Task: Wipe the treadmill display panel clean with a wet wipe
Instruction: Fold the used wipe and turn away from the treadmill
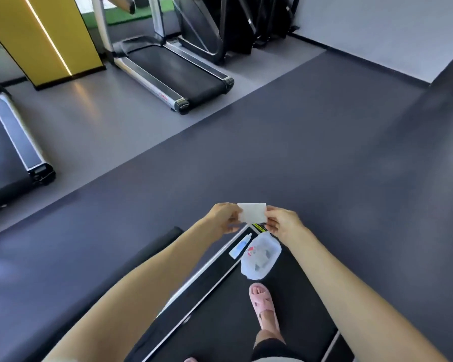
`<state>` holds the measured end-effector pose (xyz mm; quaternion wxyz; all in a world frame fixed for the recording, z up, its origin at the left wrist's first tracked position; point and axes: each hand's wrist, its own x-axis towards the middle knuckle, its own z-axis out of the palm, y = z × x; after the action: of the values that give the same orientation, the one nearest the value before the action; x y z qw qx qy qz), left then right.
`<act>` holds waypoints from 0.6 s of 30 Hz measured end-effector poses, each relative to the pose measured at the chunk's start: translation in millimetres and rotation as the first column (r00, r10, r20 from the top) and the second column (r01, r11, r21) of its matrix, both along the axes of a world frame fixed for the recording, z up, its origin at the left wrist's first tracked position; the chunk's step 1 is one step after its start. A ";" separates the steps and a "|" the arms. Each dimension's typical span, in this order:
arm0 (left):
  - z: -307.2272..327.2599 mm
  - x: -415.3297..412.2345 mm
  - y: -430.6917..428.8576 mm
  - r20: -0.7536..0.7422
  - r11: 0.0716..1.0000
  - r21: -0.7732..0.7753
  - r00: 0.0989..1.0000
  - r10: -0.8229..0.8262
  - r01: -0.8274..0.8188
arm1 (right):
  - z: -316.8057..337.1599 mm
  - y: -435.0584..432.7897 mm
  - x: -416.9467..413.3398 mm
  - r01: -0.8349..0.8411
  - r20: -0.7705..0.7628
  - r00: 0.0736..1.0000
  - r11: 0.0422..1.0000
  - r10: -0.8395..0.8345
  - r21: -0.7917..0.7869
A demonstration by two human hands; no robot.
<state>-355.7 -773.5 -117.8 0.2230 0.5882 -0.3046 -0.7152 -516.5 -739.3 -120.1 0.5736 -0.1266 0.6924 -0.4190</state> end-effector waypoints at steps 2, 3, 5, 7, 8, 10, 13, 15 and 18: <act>-20.5 -26.2 -10.1 0.018 0.999 0.046 1.000 0.005 -0.006 | -20.8 -15.3 -24.7 -0.034 -0.078 0.996 0.998 0.039 0.061; -31.9 -38.7 -16.6 0.026 0.998 0.068 1.000 0.014 -0.016 | -29.8 -24.6 -36.2 -0.059 -0.106 0.992 0.994 0.068 0.088; -52.3 -62.1 -28.8 0.040 0.993 0.117 0.999 0.016 -0.020 | -47.4 -44.1 -58.5 -0.119 -0.127 0.982 0.983 0.137 0.139; -71.8 -86.3 -41.5 0.058 0.985 0.171 0.998 0.002 -0.012 | -66.5 -62.7 -82.6 -0.163 -0.120 0.975 0.967 0.188 0.195; -81.4 -97.8 -46.0 0.076 0.980 0.198 0.997 -0.003 -0.012 | -77.6 -70.9 -94.2 -0.171 -0.117 0.973 0.960 0.200 0.220; -101.7 -120.5 -53.8 0.111 0.968 0.248 0.994 0.010 -0.037 | -97.2 -87.0 -114.5 -0.169 -0.098 0.974 0.947 0.202 0.273; -135.5 -152.4 -60.6 0.176 0.938 0.327 0.983 0.061 -0.117 | -127.9 -110.5 -136.0 -0.175 -0.070 0.974 0.909 0.217 0.378; -156.4 -169.4 -62.8 0.231 0.931 0.342 0.972 0.052 -0.131 | -148.7 -122.7 -143.7 -0.241 -0.056 0.953 0.859 0.298 0.452; -187.5 -186.4 -67.8 0.278 0.933 0.338 0.960 0.023 -0.120 | -172.9 -138.3 -148.0 -0.381 -0.016 0.893 0.773 0.451 0.507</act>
<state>-542.2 -841.3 -305.3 0.0967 0.7212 -0.1774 -0.6626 -664.5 -877.6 -293.1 0.6162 -0.1553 0.7677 -0.0821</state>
